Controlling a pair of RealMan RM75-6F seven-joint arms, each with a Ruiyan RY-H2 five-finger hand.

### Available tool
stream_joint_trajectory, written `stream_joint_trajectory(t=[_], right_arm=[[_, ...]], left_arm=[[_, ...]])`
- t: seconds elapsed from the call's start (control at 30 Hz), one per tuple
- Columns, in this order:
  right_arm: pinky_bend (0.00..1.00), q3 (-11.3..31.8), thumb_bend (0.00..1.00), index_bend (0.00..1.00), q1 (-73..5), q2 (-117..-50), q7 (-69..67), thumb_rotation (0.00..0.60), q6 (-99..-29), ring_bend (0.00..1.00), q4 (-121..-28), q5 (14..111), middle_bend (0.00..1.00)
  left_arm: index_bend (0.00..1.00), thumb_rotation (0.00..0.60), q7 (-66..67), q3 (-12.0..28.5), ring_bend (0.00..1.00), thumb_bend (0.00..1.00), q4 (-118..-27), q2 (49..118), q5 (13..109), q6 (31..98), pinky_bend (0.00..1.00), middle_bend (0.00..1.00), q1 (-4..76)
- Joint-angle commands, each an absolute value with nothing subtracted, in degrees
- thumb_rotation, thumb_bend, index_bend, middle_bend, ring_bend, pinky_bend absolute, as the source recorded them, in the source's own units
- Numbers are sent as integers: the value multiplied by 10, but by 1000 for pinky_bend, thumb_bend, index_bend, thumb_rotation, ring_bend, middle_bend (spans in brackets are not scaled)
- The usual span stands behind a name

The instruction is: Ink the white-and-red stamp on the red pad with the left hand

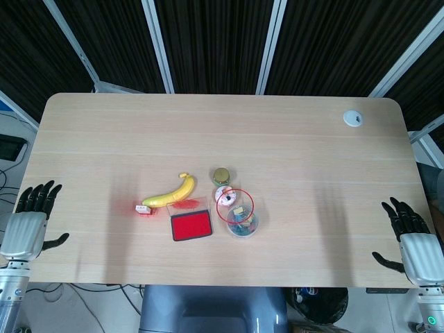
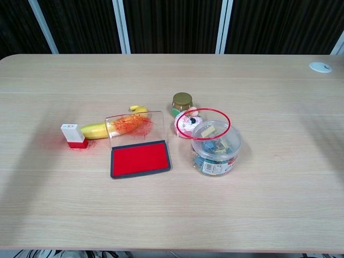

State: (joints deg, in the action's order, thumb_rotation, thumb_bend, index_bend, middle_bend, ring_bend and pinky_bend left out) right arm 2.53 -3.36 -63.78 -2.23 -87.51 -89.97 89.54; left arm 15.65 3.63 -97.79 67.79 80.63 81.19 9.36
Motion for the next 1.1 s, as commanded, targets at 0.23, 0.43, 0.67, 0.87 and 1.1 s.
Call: stream_joint_trajectory(t=[0.23,0.43,0.67,0.87,1.1], right_arm=[[162,26,17,0,-33,-640,-31,600,-877,0,-896,896,0],[162,27,34,0,-33,-642,-29,600,-880,0,-896,897,0],[162,30,42,0,-34,-644,-32,600,-878,0,-894,891,0],[162,31,47,0,-34,-644,-38,600,-873,0,-895,886,0],[162,31,51,0,-36,-643,-46,600,-867,0,-897,884,0]], left_arm=[[0,600,157,36,0,49,-978,678,805,811,0,0,94],[0,600,153,36,0,49,-980,676,806,815,0,0,92],[0,600,156,38,0,49,-979,679,801,806,0,0,97],[0,600,179,42,0,52,-973,682,795,784,24,0,114],[33,600,212,62,65,115,-981,687,776,739,176,20,152]])
